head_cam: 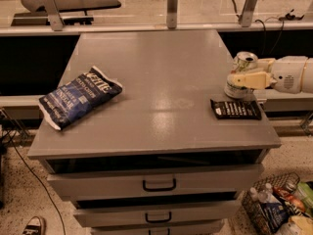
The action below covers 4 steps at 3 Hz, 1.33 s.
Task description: Move 7up can near rxbar chocolate
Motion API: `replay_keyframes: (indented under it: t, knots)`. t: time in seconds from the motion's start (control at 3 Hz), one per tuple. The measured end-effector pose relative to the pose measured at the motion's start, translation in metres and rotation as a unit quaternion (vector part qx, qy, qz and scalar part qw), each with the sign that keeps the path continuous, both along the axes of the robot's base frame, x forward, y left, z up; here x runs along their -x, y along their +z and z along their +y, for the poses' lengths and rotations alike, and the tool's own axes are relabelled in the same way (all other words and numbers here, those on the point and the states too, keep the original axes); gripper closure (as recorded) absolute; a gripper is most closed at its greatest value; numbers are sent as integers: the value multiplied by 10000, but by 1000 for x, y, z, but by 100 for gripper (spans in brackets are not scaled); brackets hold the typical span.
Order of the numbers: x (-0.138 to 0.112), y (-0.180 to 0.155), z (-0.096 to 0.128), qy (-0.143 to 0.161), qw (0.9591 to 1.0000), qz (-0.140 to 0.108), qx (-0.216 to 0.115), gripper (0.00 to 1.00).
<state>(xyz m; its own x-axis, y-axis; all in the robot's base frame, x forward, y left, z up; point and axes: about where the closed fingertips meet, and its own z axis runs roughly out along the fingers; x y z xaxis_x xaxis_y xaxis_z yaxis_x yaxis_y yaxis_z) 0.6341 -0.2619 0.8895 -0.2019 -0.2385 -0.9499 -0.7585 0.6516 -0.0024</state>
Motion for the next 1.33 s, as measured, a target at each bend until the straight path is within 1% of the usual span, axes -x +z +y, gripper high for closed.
replay_keyframes:
  t: [0.33, 0.67, 1.0, 1.33]
  knots:
    - [4, 0, -3, 52, 10000, -6, 5, 0]
    - [7, 3, -8, 72, 10000, -40, 38, 0]
    - [19, 16, -35, -1, 9996, -264, 36, 0]
    - [42, 65, -82, -165, 9964, -715, 429, 0]
